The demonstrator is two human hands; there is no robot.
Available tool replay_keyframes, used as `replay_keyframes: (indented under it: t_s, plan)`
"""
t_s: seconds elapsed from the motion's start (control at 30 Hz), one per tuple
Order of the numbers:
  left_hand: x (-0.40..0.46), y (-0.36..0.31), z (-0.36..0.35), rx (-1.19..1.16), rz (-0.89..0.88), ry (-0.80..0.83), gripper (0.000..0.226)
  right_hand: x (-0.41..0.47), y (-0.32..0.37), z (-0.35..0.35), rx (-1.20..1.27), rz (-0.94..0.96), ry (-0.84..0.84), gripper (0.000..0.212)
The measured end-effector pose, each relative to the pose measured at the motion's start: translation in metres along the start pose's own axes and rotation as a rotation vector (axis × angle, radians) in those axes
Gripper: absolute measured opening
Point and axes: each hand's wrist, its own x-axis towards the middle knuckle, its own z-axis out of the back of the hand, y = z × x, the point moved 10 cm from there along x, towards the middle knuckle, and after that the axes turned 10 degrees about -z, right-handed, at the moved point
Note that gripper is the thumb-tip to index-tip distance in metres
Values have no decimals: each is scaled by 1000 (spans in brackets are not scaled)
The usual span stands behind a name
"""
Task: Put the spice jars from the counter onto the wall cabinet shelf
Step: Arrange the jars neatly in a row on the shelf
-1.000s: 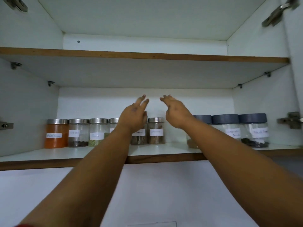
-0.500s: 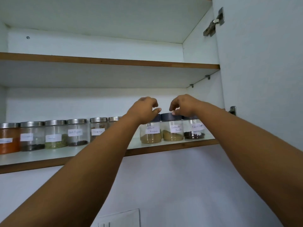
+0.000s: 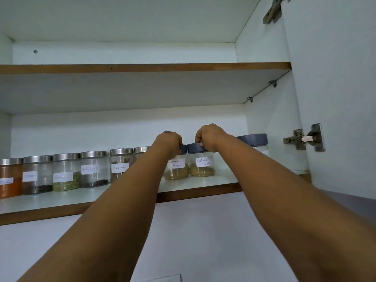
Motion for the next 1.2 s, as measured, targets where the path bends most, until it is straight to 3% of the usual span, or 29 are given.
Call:
replay_keyframes:
  t_s: [0.17,0.47,0.57,0.63,0.67,0.77,0.8,0.87,0.93,1.07,1.2]
  plan:
    - [21,20,-24,26,36,52,33,28,20,-21,-120,4,-31,38]
    - [24,38,-36,-82,-5,-99,30,45,15,-40,-134,-32,5,38]
    - [14,30,-36,-156,6,-134,51,32,15,-43,-154,-16,22,58]
    - [-1,9,-20,-192,17,-182,72,8,16,-17,-118,62,-99,81]
    - [-13,-7,-10,-203,6,-202,72,-5,11,6,-48,80,-199,84]
    - [-71,-80,5,-120,-118,-239,41,-33,-31,77,110,17,-474,51]
    - [-93,-99,4,-92,-152,-325,47,-38,-50,91,107,-41,-493,39]
    - [-138,-123,-1,-89,-180,-559,57,-48,-84,103,44,-177,-372,28]
    - [-151,-130,-10,-43,-188,-717,45,-62,-100,98,-50,-186,-173,41]
    - [-146,-127,-9,51,-94,-790,36,-85,-109,80,-107,-150,38,33]
    - [-145,-129,-15,96,-100,-777,40,-82,-102,70,-152,-113,-28,27]
